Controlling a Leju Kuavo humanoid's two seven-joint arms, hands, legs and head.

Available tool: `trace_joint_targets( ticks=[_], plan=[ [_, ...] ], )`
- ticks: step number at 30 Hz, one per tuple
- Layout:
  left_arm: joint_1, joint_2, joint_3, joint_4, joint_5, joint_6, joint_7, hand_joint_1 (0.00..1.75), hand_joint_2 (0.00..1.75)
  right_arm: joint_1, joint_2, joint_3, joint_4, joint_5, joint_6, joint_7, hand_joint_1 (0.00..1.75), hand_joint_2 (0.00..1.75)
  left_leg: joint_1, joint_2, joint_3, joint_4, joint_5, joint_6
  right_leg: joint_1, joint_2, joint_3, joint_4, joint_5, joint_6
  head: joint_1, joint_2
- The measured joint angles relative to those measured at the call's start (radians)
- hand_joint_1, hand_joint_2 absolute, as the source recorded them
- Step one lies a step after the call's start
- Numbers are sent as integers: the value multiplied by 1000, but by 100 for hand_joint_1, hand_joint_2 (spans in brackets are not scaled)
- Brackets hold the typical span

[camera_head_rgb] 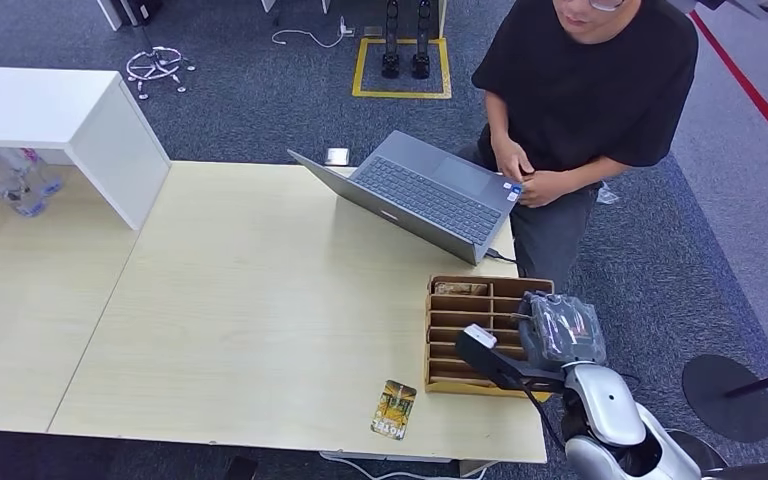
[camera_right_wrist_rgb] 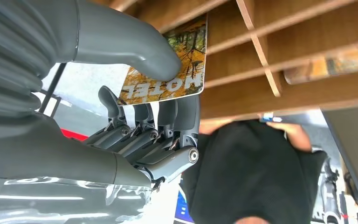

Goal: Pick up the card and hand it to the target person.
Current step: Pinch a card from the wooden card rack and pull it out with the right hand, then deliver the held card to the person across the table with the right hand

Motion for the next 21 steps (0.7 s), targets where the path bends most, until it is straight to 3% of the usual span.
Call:
trace_joint_targets(
  ticks=[13, 21],
  plan=[
    [0, 0, 0, 0, 4, 1, 3, 0, 0, -12, -20, -1, -100, -20, 39, 9, 147, 175, 0, 0, 0, 0, 0, 0, 0, 0, 0, 0, 0, 0, 0, 0],
    [0, 0, 0, 0, 6, 1, 6, 0, 0, -36, -44, -35, -185, 37, 21, 28, 151, 175, 0, 0, 0, 0, 0, 0, 0, 0, 0, 0, 0, 0, 0, 0]
  ],
)
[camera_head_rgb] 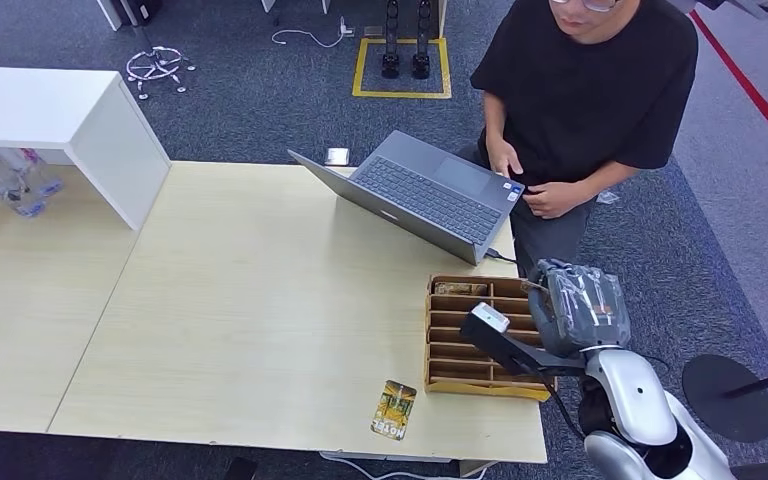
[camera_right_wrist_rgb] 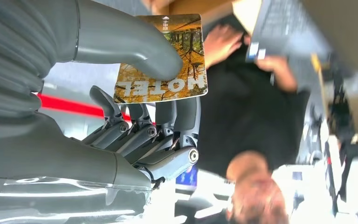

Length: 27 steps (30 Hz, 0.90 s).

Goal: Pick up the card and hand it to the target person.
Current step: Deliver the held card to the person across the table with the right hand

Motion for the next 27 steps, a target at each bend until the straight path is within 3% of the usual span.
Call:
trace_joint_targets(
  ticks=[16, 27],
  plan=[
    [0, 0, -16, 0, -10, -16, -9, 0, 0, -3, -43, -219, -1, 22, -155, -60, 145, 175, 0, 0, 0, 0, 0, 0, 0, 0, 0, 0, 0, 0, 0, 0],
    [0, 0, -31, 0, -12, -21, -16, 0, 0, 3, -47, -266, 131, 28, -181, -98, 145, 175, 0, 0, 0, 0, 0, 0, 0, 0, 0, 0, 0, 0, 0, 0]
  ],
)
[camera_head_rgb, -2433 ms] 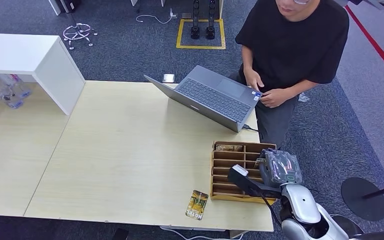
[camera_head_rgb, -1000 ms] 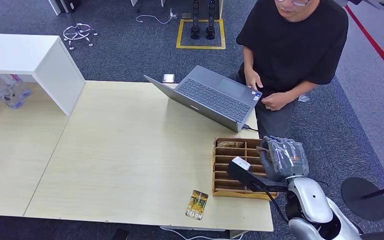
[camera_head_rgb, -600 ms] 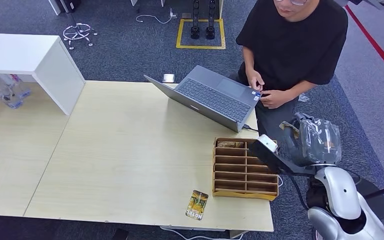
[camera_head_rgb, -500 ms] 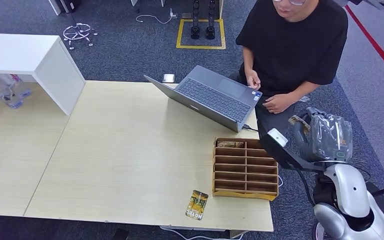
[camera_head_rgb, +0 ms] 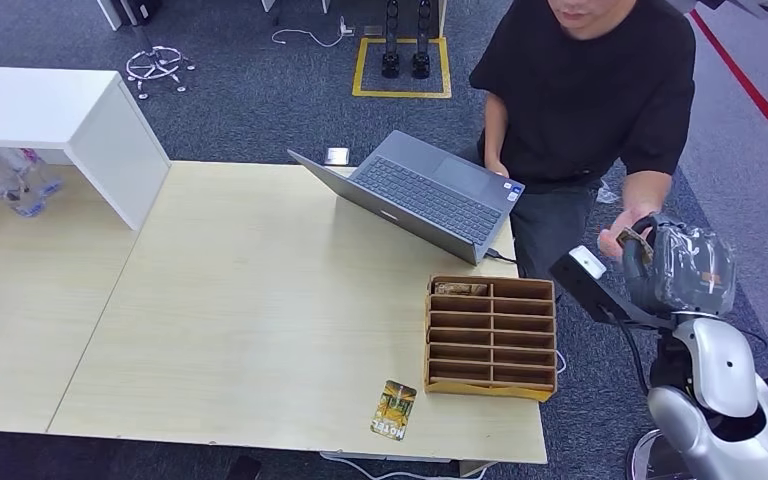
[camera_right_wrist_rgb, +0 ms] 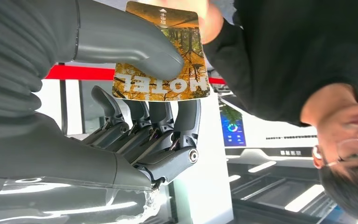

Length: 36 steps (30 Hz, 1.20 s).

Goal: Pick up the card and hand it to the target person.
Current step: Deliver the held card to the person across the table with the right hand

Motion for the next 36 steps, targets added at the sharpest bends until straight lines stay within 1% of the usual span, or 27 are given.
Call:
trace_joint_targets(
  ticks=[8, 15, 20, 21, 22, 24, 25, 26, 36],
  plan=[
    [0, 0, -11, 0, -1, -2, -1, 0, 0, 3, 0, -6, 51, 11, -2, -2, 146, 175, 0, 0, 0, 0, 0, 0, 0, 0, 0, 0, 0, 0, 0, 0],
    [0, 0, -19, 0, -3, -7, -1, 0, 0, 29, 1, -4, 149, 40, -46, -24, 145, 175, 0, 0, -1, 0, 0, 0, 0, -1, 0, 0, 0, 0, 0, 0],
    [0, 0, -19, 0, -3, -7, -3, 0, 0, 49, 3, 2, 205, 48, -51, -27, 142, 175, 0, 0, -1, 0, 0, 0, 0, -1, 0, 0, 0, 0, 0, 0],
    [0, 0, -19, 0, -3, -7, -4, 0, 0, 53, 4, 3, 215, 49, -51, -27, 137, 175, 0, 0, -1, 0, 0, 0, 0, -1, 0, 0, 0, 0, 0, 0],
    [0, 0, -19, 0, -3, -7, -5, 0, 0, 57, 5, 4, 224, 49, -51, -28, 107, 175, 0, 0, -1, 0, 0, 0, 0, -1, 0, 0, 0, 0, 0, 0],
    [0, 0, -19, 0, -3, -7, -5, 0, 0, 64, 7, 7, 241, 50, -48, -28, 37, 175, 0, 0, -1, 0, 0, 0, 0, -1, 0, 0, 0, 0, 0, 0],
    [0, 0, -19, 0, -3, -7, -5, 0, 0, 67, 8, 10, 249, 51, -47, -28, 6, 175, 0, 0, -1, 0, 0, 0, 0, -1, 0, 0, 0, 0, 0, 0],
    [0, 0, -19, 0, -3, -7, -5, 0, 0, 70, 9, 12, 257, 51, -45, -28, 0, 175, 0, 0, -1, 0, 0, 0, 0, -1, 0, 0, 0, 0, 0, 0],
    [0, 0, -19, 0, -3, -7, -3, 0, 0, 88, 11, 36, 294, 19, -29, -35, 0, 175, 0, 0, -1, 0, 0, 0, 0, -1, 0, 0, 0, 0, 0, 0]
  ],
)
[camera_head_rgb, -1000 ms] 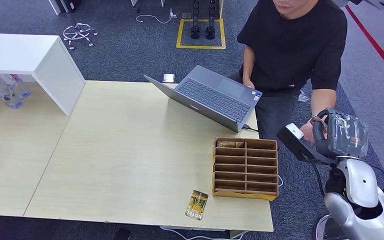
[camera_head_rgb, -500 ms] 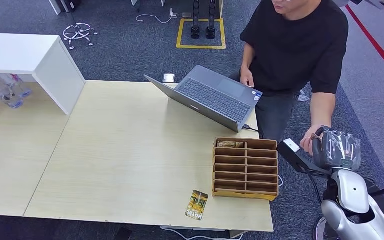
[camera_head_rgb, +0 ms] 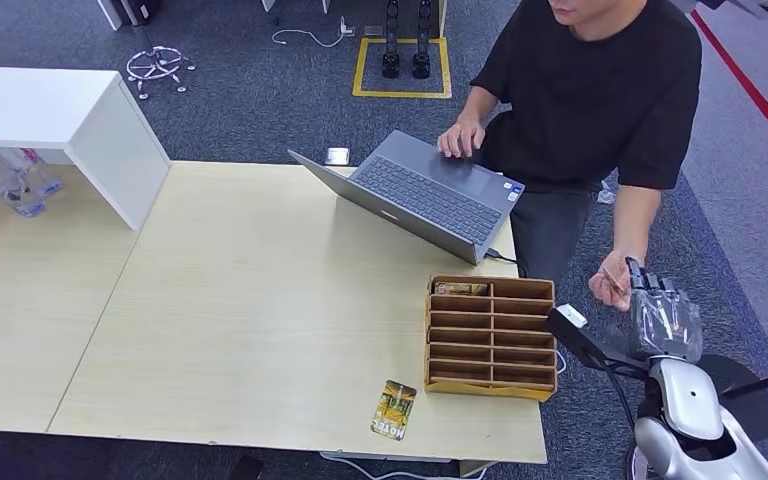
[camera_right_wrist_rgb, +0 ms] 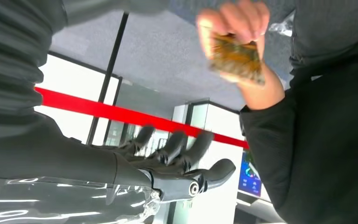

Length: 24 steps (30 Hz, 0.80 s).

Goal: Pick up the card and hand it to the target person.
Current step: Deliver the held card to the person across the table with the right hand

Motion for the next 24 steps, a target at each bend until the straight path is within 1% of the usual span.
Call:
trace_joint_targets(
  ticks=[5, 11, 14, 16, 18, 21, 22, 24],
  plan=[
    [0, 0, 0, 0, 0, 0, 0, 0, 0, 1, 5, 4, 4, -51, -38, 8, 0, 175, 0, 0, 0, 0, 0, 0, 0, 0, 0, 0, 0, 0, 0, 0],
    [0, 0, 0, 0, 0, 4, 1, 0, 0, 9, 19, -26, -35, -130, -183, 15, 0, 175, 0, 0, 0, 0, 0, 0, 0, 0, 0, 0, 0, 0, 0, 0],
    [0, 0, 0, 0, 0, 4, 2, 0, 0, 10, 27, -42, -61, -142, -202, 16, 0, 175, 0, 0, 0, 0, 0, 0, 0, 0, 0, 0, 0, 0, 0, 0],
    [0, 0, 0, 0, 0, 6, 2, 0, 0, 13, 33, -50, -77, -173, -224, 8, 0, 175, 0, 0, 0, 0, 0, 0, 0, 0, 0, 0, 0, 0, 0, 0],
    [0, 0, 0, 0, 1, 10, 3, 0, 0, 16, 44, -64, -102, -264, -270, -16, 0, 175, 0, 0, 0, 0, 0, 0, 0, 0, 0, 0, 0, 0, 0, 0],
    [0, 0, 0, 0, 3, 17, 3, 0, 0, 17, 66, -83, -157, -449, -315, -56, 0, 175, 0, 0, 0, 0, 0, 0, 0, 0, 0, 0, 0, 0, 0, 0],
    [0, 0, 0, 0, 3, 19, 3, 0, 0, 17, 73, -86, -177, -485, -318, -63, 0, 175, 0, 0, 0, 0, 0, 0, 0, 0, 0, 0, 0, 0, 0, 0],
    [0, 0, 0, 0, 3, 20, 3, 0, 0, 17, 82, -90, -213, -512, -319, -68, 0, 175, 0, -1, 0, 0, 0, 0, 0, -1, 0, 0, 0, 0, 0, 0]
  ],
)
